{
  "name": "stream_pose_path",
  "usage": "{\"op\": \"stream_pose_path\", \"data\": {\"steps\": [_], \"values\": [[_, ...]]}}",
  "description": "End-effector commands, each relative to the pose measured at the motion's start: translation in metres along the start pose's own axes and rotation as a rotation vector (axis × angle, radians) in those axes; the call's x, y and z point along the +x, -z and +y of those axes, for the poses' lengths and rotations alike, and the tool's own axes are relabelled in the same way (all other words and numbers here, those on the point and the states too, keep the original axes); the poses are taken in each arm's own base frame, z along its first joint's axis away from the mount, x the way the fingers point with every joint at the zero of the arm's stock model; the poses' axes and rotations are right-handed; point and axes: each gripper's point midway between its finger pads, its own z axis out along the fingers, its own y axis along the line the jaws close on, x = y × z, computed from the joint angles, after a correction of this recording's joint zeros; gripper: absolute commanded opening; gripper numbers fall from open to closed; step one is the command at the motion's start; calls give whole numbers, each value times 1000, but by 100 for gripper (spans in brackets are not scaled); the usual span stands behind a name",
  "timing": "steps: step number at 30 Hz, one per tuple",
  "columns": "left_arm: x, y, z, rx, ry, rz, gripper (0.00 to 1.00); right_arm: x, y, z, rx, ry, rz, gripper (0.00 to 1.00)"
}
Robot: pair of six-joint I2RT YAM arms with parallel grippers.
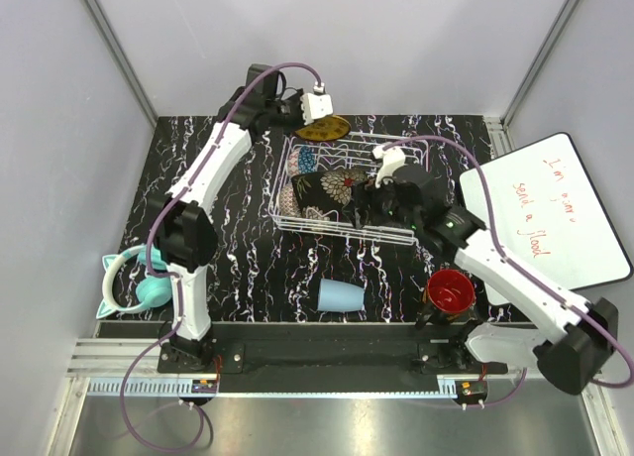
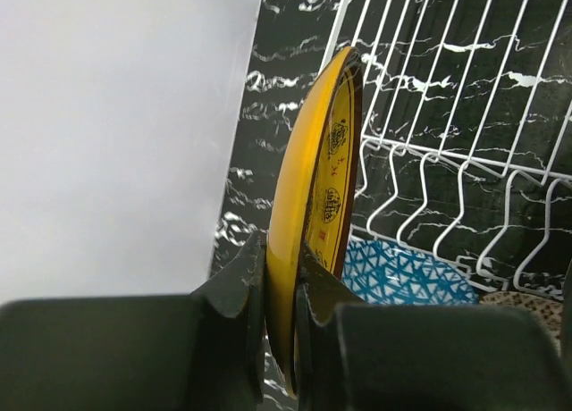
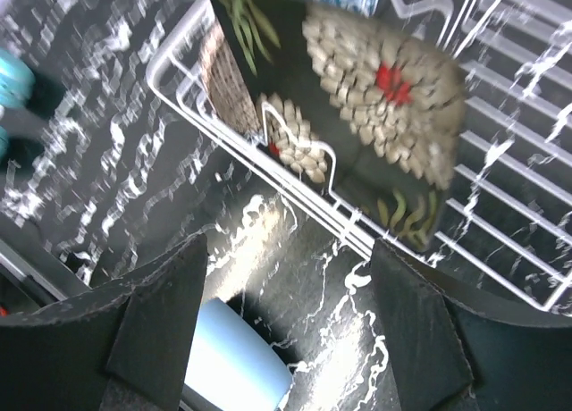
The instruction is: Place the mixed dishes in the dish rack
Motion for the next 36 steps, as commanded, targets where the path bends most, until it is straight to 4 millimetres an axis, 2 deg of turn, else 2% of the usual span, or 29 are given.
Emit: {"op": "stream_pose_path", "data": {"steps": [1, 4, 6, 14, 22, 30, 36], "values": [[-34, 0, 9, 11, -176, -101, 0, -36, 32, -3, 48, -11, -131, 81], [-36, -9, 4, 37, -170, -99, 0, -40, 41, -6, 69, -41, -163, 81], [-37, -18, -6, 62, -164, -96, 0, -40, 46, -8, 80, -52, -176, 81], [-35, -47, -33, 131, -105, -100, 0, -36, 54, -19, 132, -72, -201, 81], [-33, -64, -37, 140, -49, -96, 0, -34, 58, -25, 160, -94, -212, 81], [-1, -75, -51, 167, -31, -23, 0, -32, 64, -31, 188, -109, -229, 81], [13, -79, -59, 181, -17, 12, 0, -31, 66, -34, 196, -116, -233, 81]]}}
